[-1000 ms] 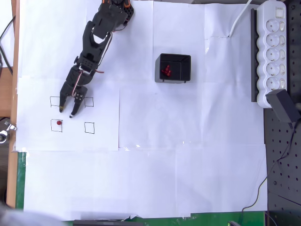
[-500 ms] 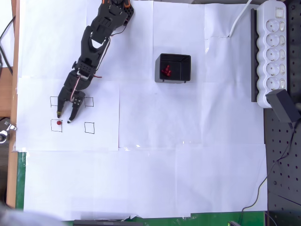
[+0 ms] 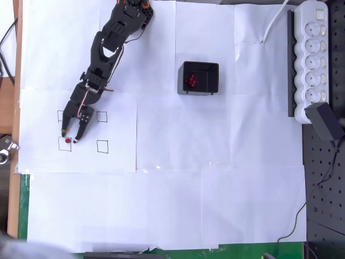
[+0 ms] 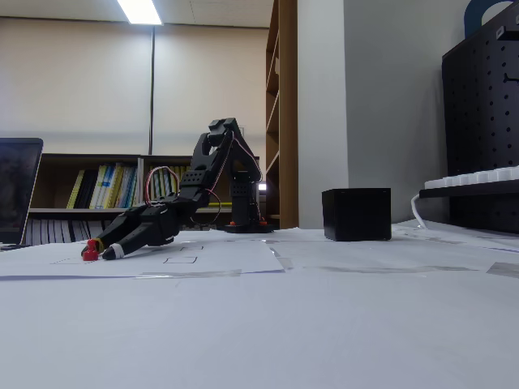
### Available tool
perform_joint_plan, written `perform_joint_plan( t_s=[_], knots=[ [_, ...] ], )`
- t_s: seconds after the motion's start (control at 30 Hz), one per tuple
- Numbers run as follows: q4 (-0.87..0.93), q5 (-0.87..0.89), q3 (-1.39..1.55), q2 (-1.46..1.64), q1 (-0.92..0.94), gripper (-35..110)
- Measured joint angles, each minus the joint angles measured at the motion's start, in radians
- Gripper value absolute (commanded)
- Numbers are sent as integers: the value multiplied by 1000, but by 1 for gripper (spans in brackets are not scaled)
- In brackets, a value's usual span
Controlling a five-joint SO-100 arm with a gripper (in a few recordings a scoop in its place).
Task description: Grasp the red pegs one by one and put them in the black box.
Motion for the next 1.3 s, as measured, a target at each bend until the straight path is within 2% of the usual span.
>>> perform_joint_plan(
  t_s=[0.27, 0.63, 0.8, 0.87, 0.97, 1.13, 1.3],
  knots=[
    [-2, 26, 31, 25, -6, 13],
    [12, 48, 46, 32, -17, 0],
    [118, 48, 58, 2, -17, 0],
    [229, 48, 58, -51, -21, 0],
    [512, 60, 66, -172, -38, 0],
    [1218, 74, 227, -368, -114, 0],
    [1924, -9, 528, -485, -301, 0]
  ],
)
